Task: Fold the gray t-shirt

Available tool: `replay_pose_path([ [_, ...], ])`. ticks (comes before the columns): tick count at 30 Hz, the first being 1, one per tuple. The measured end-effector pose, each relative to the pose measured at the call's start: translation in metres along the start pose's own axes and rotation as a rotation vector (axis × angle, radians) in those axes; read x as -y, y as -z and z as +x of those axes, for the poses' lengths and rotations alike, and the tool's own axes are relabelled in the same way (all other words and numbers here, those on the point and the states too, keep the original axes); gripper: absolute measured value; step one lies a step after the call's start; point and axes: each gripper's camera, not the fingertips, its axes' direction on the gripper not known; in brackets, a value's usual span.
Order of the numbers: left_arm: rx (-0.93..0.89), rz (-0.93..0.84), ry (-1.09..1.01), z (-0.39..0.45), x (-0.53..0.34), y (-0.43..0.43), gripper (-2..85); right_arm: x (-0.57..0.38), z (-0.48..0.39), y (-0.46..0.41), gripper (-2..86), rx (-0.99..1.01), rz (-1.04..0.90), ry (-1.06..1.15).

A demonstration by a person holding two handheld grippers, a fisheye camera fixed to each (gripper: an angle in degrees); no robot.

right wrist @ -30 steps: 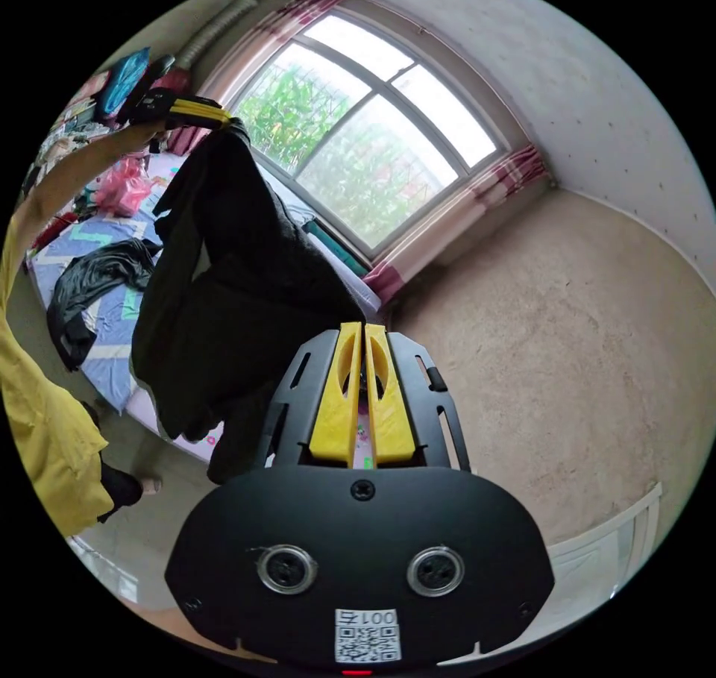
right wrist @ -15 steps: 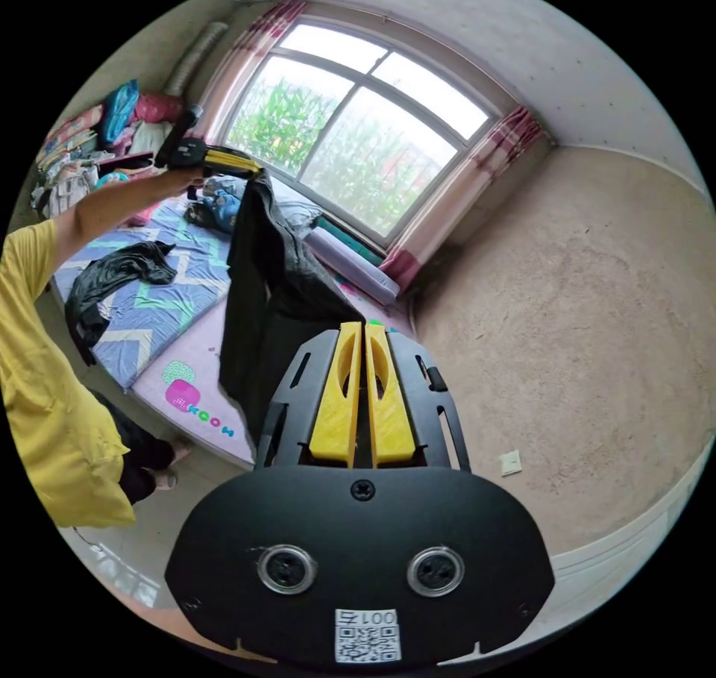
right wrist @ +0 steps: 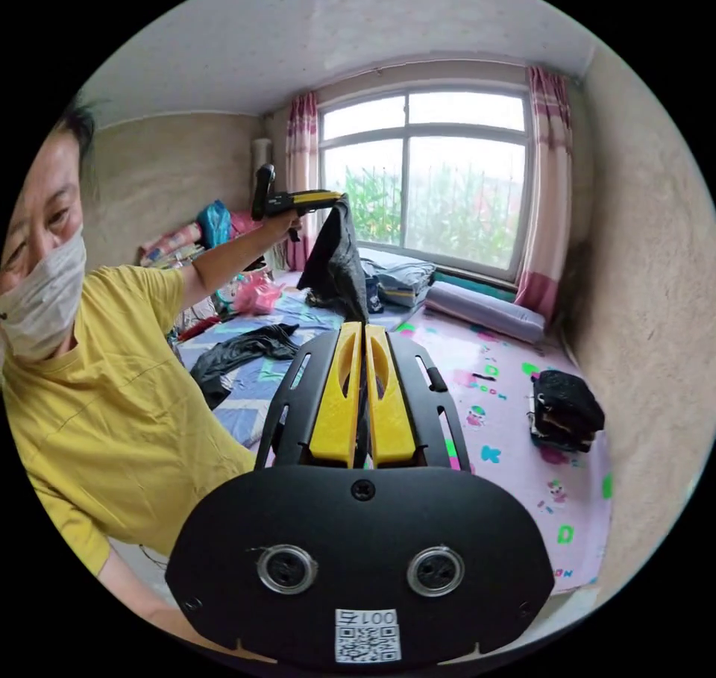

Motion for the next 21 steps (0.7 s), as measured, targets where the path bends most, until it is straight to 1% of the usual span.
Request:
replay_pose_path([
  [4,0.053,-0.111,-0.141,0.0,0.011,-0.111,-1.6,-0.023,0.086,-0.036,0.0,0.079,0.001,-0.089],
  [5,0.047,-0.158,-0.175,0.008,0.009,-0.151,-1.6,-0.037,0.115,-0.05,0.0,0.089,-0.007,-0.124],
  [6,0.04,-0.18,-0.188,0.012,0.007,-0.171,-1.6,-0.054,0.145,-0.064,0.0,0.093,-0.016,-0.164],
  [8,0.0,-0.271,-0.226,0.039,-0.011,-0.256,-1.6,-0.084,0.189,-0.087,0.0,0.102,-0.037,-0.229],
  [9,-0.012,-0.296,-0.233,0.047,-0.016,-0.278,-1.6,-0.108,0.22,-0.103,0.0,0.122,-0.054,-0.278],
  [10,-0.033,-0.348,-0.247,0.065,-0.03,-0.32,-1.6,-0.12,0.236,-0.111,0.0,0.131,-0.067,-0.3],
  [11,-0.053,-0.406,-0.26,0.085,-0.044,-0.363,-1.6,-0.146,0.267,-0.126,0.0,0.14,-0.096,-0.34],
  [12,-0.065,-0.436,-0.267,0.095,-0.052,-0.384,-1.6,-0.172,0.298,-0.142,-0.1,0.151,-0.135,-0.383],
  [13,-0.086,-0.497,-0.287,0.116,-0.068,-0.426,-1.6,-0.186,0.314,-0.15,-0.1,0.155,-0.157,-0.41],
  [14,-0.103,-0.553,-0.302,0.136,-0.084,-0.466,-1.6,-0.215,0.346,-0.164,-0.1,0.177,-0.193,-0.481],
  [15,-0.117,-0.58,-0.303,0.146,-0.091,-0.485,-1.6,-0.243,0.379,-0.175,-0.1,0.218,-0.216,-0.571],
  [17,-0.181,-0.698,-0.298,0.179,-0.119,-0.56,-1.6,-0.278,0.422,-0.184,-0.2,0.235,-0.252,-0.668],
  [20,-0.245,-0.794,-0.303,0.212,-0.144,-0.636,-1.6,-0.319,0.482,-0.185,-0.2,0.218,-0.32,-0.76],
  [21,-0.257,-0.806,-0.309,0.217,-0.147,-0.648,-1.7,-0.331,0.502,-0.183,-0.2,0.211,-0.334,-0.789],
])
